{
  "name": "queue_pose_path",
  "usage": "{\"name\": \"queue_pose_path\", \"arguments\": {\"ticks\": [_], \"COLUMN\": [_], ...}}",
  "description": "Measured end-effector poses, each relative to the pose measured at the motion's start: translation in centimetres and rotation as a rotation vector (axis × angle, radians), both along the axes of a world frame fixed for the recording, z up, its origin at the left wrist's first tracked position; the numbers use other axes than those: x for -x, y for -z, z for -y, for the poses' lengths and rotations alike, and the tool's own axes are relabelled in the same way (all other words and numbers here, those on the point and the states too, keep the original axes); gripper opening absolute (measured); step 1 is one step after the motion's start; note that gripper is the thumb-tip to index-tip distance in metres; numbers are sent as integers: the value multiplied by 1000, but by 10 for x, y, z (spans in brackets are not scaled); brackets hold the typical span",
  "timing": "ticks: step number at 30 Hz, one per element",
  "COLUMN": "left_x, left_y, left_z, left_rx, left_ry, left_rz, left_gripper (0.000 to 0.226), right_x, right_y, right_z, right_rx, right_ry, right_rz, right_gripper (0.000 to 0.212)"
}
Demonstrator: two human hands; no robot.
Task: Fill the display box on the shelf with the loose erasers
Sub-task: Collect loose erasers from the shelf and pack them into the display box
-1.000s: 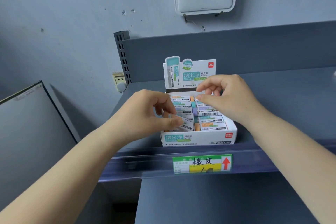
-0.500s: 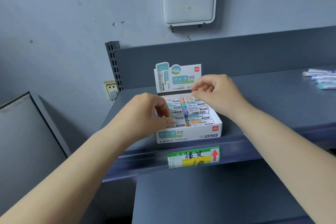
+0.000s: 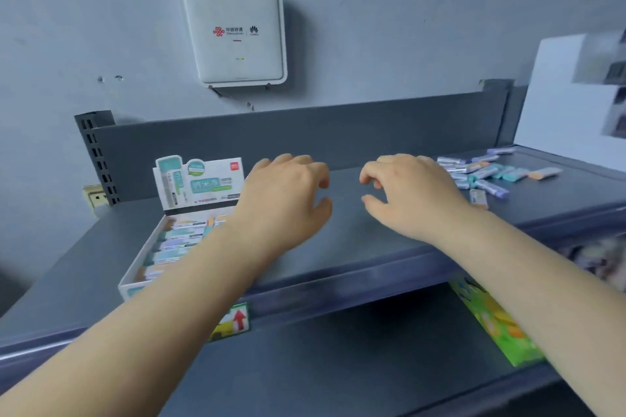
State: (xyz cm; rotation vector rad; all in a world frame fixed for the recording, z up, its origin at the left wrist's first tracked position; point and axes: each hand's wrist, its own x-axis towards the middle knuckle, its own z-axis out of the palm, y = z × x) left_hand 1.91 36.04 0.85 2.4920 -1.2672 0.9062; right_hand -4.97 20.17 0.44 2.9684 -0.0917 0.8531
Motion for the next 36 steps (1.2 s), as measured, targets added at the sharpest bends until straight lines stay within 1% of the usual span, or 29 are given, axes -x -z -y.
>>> {"name": "queue_pose_path", "arguments": {"ticks": [5, 10, 17, 23, 26, 31, 36], "left_x": [22, 44, 55, 41, 26, 1, -19], "left_y": [10, 20, 19, 11, 9, 7, 9], "left_z": [89, 168, 247, 302, 327, 369, 408], "left_rx": [-41, -54, -97, -158, -206, -300, -349], "left_ry": [78, 106, 146, 124, 120, 148, 187], "left_rz": [-23, -36, -110, -198, -192, -210, -298], "left_gripper": [31, 30, 28, 27, 27, 28, 27], "right_x": [40, 79, 111, 106, 95, 65, 38], "right_y": [7, 12, 13, 14, 14, 18, 20], "right_z": [72, 149, 233, 287, 313, 356, 388], "right_rx": [32, 75, -39, -178, -244, -280, -272], "right_ry": [95, 166, 230, 240, 227, 196, 151], "right_rz": [-29, -18, -79, -103, -108, -127, -234], "right_gripper": [27, 18, 25, 25, 22, 15, 24]}}
